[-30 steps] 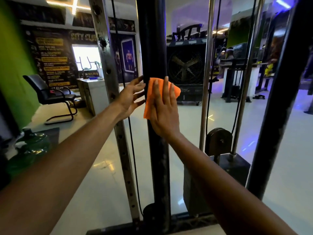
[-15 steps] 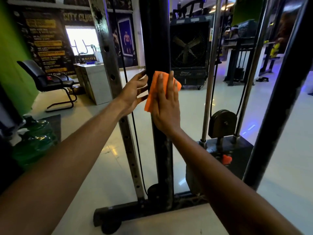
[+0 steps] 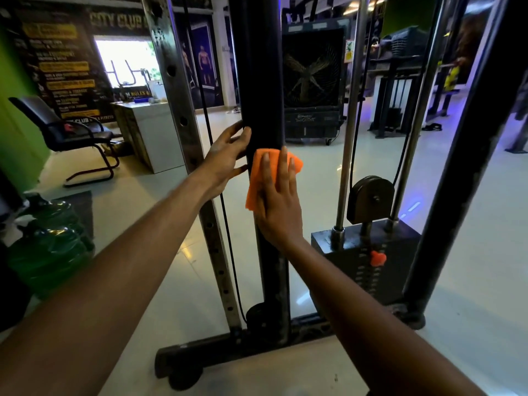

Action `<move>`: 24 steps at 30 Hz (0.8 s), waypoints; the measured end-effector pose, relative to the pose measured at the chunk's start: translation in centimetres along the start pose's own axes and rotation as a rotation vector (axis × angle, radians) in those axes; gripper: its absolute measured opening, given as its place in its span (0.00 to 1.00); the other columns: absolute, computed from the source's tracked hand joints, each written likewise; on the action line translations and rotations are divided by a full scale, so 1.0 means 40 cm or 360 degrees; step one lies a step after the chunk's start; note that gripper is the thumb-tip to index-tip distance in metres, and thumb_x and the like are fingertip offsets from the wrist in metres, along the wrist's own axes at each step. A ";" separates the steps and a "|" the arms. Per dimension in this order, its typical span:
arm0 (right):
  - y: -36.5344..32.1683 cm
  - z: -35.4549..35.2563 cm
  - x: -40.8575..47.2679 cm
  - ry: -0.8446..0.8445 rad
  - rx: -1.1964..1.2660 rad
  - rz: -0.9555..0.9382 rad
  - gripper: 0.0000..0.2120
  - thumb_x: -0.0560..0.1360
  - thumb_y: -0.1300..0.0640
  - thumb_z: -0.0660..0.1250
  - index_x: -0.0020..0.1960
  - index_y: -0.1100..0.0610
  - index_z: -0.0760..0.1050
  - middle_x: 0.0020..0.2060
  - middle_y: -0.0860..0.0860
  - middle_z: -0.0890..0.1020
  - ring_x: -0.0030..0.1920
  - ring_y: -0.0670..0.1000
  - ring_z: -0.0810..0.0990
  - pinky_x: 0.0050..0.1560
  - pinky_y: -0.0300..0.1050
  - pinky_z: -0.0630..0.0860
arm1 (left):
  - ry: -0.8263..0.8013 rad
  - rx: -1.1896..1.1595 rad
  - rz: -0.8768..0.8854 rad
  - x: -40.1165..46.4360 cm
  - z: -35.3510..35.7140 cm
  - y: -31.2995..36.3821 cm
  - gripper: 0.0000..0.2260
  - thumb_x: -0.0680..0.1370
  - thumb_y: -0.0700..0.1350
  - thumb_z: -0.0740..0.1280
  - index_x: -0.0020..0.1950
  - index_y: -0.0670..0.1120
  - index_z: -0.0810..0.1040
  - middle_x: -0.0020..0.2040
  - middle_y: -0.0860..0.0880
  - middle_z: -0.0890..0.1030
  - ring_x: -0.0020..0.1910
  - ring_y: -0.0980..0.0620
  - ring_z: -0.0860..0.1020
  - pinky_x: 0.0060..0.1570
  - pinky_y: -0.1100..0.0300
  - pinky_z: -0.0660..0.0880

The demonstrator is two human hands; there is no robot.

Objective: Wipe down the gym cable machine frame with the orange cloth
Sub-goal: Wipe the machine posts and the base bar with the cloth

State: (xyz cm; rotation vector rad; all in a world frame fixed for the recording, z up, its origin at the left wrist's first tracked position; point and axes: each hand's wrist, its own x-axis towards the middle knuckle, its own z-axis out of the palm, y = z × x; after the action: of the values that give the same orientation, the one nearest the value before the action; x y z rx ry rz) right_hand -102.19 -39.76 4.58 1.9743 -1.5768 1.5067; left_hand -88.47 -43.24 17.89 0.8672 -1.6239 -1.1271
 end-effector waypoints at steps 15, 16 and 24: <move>0.039 0.070 -0.066 0.0056 0.0017 0.0061 0.46 0.84 0.44 0.70 0.88 0.44 0.40 0.87 0.56 0.36 0.87 0.68 0.48 0.72 0.74 0.75 | -0.0014 -0.0051 -0.0138 -0.041 -0.015 -0.139 0.20 0.86 0.54 0.66 0.79 0.59 0.73 0.69 0.56 0.81 0.69 0.53 0.78 0.64 0.50 0.79; 0.062 0.083 -0.121 -0.0008 -0.0018 0.0073 0.48 0.84 0.45 0.71 0.87 0.42 0.38 0.87 0.55 0.35 0.87 0.67 0.48 0.73 0.74 0.74 | -0.0015 -0.0054 -0.0141 -0.045 -0.014 -0.154 0.20 0.86 0.53 0.67 0.79 0.59 0.73 0.70 0.56 0.81 0.70 0.53 0.78 0.68 0.48 0.78; 0.060 0.115 -0.133 0.0071 0.0109 0.0133 0.47 0.83 0.46 0.72 0.87 0.46 0.41 0.88 0.58 0.40 0.87 0.66 0.46 0.79 0.71 0.64 | -0.0015 -0.0018 -0.0151 -0.064 0.004 -0.218 0.22 0.86 0.55 0.66 0.81 0.57 0.70 0.71 0.57 0.79 0.71 0.53 0.77 0.71 0.49 0.76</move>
State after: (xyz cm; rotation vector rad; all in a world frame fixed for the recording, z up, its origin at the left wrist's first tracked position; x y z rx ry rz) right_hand -101.02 -40.59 -2.71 1.9177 -1.6293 1.6458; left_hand -87.54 -43.73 8.85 0.9412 -1.5968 -1.2059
